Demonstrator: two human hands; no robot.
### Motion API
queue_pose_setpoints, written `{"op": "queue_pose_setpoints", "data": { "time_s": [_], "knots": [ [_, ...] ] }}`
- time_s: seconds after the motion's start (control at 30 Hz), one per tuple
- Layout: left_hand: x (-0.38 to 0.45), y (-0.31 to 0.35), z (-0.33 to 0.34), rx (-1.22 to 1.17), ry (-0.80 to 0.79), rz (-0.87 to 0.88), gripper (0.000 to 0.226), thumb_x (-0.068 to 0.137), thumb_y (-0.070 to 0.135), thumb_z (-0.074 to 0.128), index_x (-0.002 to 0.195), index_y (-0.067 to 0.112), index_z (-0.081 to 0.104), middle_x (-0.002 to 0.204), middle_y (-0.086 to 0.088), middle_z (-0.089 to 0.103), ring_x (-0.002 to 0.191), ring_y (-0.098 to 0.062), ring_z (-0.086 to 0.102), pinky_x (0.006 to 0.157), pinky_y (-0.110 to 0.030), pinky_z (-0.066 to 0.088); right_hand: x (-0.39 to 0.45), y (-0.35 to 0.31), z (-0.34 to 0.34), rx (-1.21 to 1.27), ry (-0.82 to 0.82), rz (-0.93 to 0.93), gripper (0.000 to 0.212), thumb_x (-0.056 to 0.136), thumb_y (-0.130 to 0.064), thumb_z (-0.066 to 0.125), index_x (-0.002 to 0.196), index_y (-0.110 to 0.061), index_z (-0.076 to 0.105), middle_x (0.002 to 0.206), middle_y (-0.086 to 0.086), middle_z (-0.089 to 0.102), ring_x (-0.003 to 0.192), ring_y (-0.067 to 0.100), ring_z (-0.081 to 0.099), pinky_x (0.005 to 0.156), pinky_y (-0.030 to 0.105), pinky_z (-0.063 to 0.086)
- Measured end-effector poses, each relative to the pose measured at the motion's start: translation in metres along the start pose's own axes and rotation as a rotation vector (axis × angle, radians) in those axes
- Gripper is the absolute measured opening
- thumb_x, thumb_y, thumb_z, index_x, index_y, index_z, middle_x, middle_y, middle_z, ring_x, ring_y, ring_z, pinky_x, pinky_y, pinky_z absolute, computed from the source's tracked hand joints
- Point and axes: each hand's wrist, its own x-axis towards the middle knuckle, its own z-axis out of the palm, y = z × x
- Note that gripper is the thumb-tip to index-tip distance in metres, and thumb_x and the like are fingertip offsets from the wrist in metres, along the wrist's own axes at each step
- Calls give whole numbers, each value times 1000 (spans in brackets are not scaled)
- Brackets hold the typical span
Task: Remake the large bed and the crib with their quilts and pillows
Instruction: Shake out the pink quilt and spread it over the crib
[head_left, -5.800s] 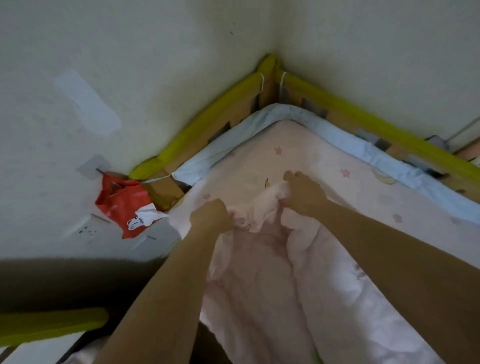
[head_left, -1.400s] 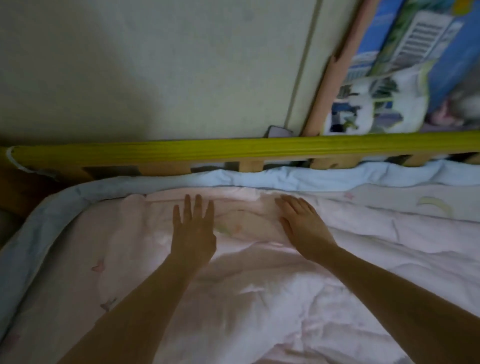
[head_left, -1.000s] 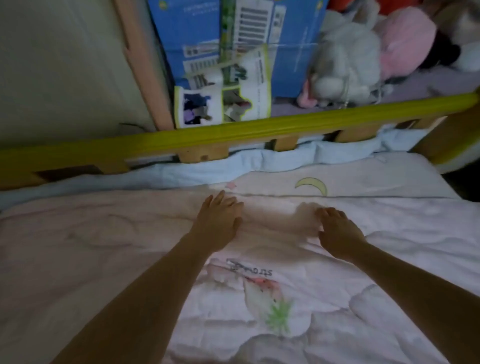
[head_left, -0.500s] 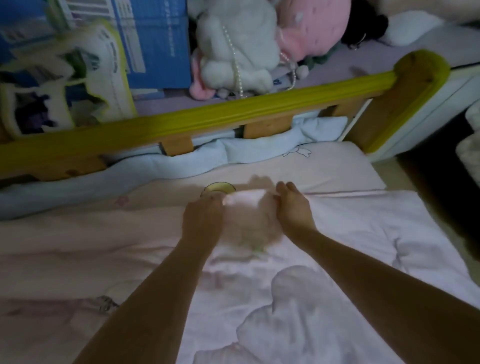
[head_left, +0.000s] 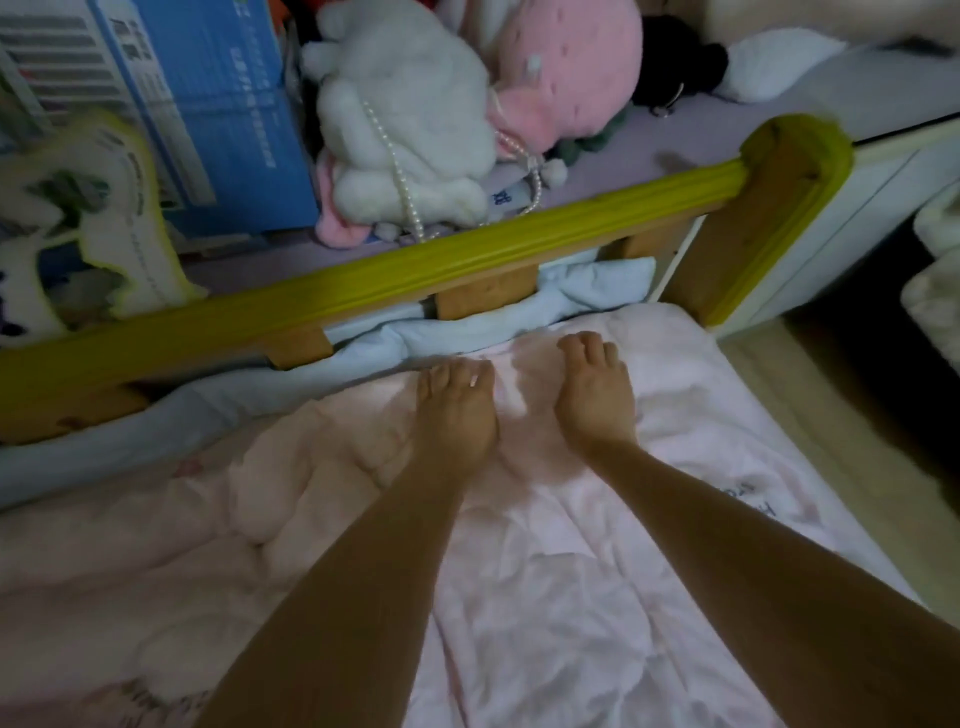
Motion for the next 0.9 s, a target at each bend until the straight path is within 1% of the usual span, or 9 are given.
{"op": "queue_pose_setpoints", "data": {
  "time_s": [0.1, 0.17, 0.27, 0.37, 0.47, 0.57, 0.67, 0.8, 0.9],
  "knots": [
    [21, 35, 9, -52, -38, 63, 51, 64, 28, 55, 111, 13, 69, 103, -12, 68, 95, -33, 65, 85, -43, 50, 16, 60, -14, -151, -82, 222, 44, 94, -10, 32, 137, -9, 39, 145, 20, 33, 124, 38, 37, 93, 45, 39],
    [27, 41, 16, -74, -36, 89, 54, 75, 33, 47, 125, 17, 59, 117, -11, 61, 110, -33, 57, 96, -42, 43, 21, 79, -16, -172, -172, 345, 45, 99, -23, 36, 143, -22, 30, 154, 20, 17, 132, 39, 32, 96, 45, 40],
    [56, 67, 28, -55, -117, 91, 55, 92, 32, 39, 146, 25, 32, 138, -13, 43, 129, -32, 39, 108, -41, 32, 35, 113, -22, -15, -241, 482, 43, 95, -42, 42, 135, -30, 31, 138, 22, 37, 115, 39, 49, 81, 41, 42],
    [73, 88, 36, 25, -165, -10, 64, 95, 32, 46, 151, 31, 14, 141, -19, 33, 132, -36, 32, 111, -44, 26, 39, 129, -29, 26, -212, 386, 42, 96, -31, 41, 137, -28, 35, 123, 16, 55, 107, 35, 57, 82, 38, 44],
    [74, 99, 37, 28, -106, -44, 66, 93, 32, 49, 150, 36, 15, 144, -16, 27, 133, -37, 27, 112, -47, 20, 40, 134, -30, -64, -67, 178, 42, 93, -12, 40, 135, -19, 42, 115, 16, 62, 108, 35, 54, 84, 37, 43],
    [79, 111, 35, -12, -48, 64, 62, 94, 27, 48, 149, 36, 21, 145, -14, 31, 132, -36, 30, 109, -46, 20, 54, 143, -35, 33, 14, 225, 38, 95, -10, 38, 132, -15, 42, 111, 17, 62, 102, 35, 56, 79, 38, 44],
    [98, 126, 35, -55, -65, 172, 55, 97, 32, 37, 150, 36, 20, 156, -7, 17, 142, -30, 17, 114, -46, 11, 83, 164, -43, -32, 126, 274, 38, 96, -16, 40, 133, -18, 40, 104, 16, 62, 94, 34, 59, 71, 37, 44],
    [97, 130, 56, -33, -163, 175, 55, 100, 44, 20, 152, 37, 3, 161, 1, -6, 148, -24, -3, 118, -47, -1, 80, 182, -29, -15, -122, 243, 33, 101, -31, 31, 123, -18, 53, 116, 15, 58, 106, 33, 57, 87, 37, 46],
    [92, 128, 64, -38, -142, 172, 55, 99, 48, 10, 151, 37, -5, 161, 2, -11, 148, -25, -8, 119, -47, -3, 50, 185, -13, -66, -153, 344, 41, 102, -38, 23, 134, -24, 45, 123, 15, 51, 113, 34, 49, 96, 42, 38]
  ]
}}
